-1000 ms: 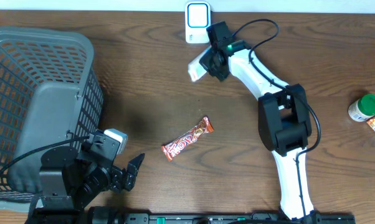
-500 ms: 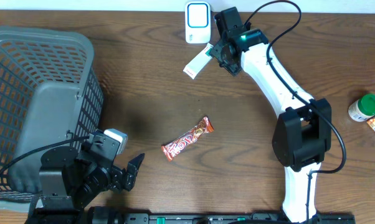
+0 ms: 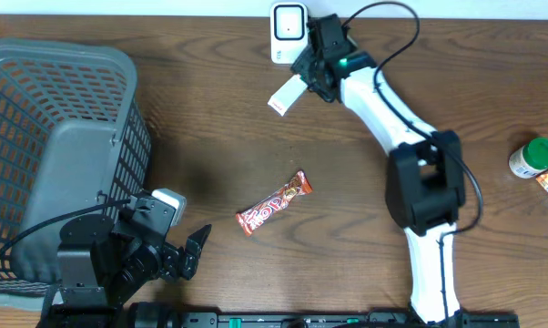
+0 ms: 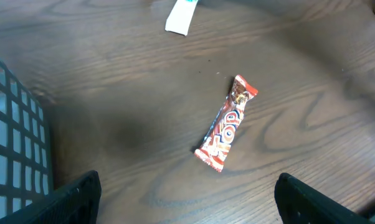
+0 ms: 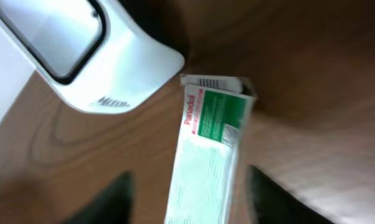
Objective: Scan the item barcode
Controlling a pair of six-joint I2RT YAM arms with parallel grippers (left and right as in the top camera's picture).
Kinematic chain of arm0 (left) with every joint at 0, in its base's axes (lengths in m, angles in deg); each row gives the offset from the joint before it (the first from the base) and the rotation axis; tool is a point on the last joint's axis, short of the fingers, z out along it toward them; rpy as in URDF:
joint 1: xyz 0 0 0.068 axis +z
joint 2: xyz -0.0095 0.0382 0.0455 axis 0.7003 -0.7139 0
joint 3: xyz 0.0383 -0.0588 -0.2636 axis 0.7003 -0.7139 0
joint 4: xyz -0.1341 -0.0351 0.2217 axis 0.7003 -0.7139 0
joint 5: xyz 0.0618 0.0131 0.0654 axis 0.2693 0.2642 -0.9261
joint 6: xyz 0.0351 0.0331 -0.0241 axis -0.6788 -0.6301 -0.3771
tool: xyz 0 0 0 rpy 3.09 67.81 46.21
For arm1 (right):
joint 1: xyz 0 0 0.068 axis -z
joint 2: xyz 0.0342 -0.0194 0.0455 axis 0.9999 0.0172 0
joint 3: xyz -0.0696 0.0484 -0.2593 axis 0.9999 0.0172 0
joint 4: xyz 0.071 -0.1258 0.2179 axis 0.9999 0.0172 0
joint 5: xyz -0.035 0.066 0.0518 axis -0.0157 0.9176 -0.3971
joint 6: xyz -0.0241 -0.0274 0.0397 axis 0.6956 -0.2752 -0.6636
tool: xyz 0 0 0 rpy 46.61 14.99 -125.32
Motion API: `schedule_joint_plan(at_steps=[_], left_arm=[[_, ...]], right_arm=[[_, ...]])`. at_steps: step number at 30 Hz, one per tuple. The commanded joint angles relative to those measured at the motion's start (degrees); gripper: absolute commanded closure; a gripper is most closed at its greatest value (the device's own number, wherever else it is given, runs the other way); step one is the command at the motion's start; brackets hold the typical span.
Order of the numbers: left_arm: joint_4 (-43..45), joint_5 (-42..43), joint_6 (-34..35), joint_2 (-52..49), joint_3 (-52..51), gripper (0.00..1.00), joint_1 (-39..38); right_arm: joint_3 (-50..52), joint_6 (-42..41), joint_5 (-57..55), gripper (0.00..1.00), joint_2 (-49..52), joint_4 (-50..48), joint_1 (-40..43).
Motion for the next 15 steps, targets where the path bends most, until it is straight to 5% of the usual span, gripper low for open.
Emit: schedule_joint_plan(at_steps=[1, 4, 10, 15], left_arm=[[0.0, 0.8, -1.0, 0.0, -0.1, 0.13, 0.0], [0.0, 0.8, -1.0, 0.0, -0.1, 0.13, 0.0], [0.0, 0.8, -1.0, 0.0, -0.1, 0.13, 0.0], [0.0, 0.8, -1.0, 0.0, -0.1, 0.13, 0.0]], right_arm=[[0.0, 0.3, 4.7, 0.56, 2.0, -3.0, -0.7], [0.0, 0.3, 2.8, 0.56, 2.2, -5.2, -1.5], [0.0, 0.1, 0.9, 0.87, 3.3, -11.4, -2.9], [0.0, -2.4, 0.9, 0.99, 6.6, -13.9, -3.6]])
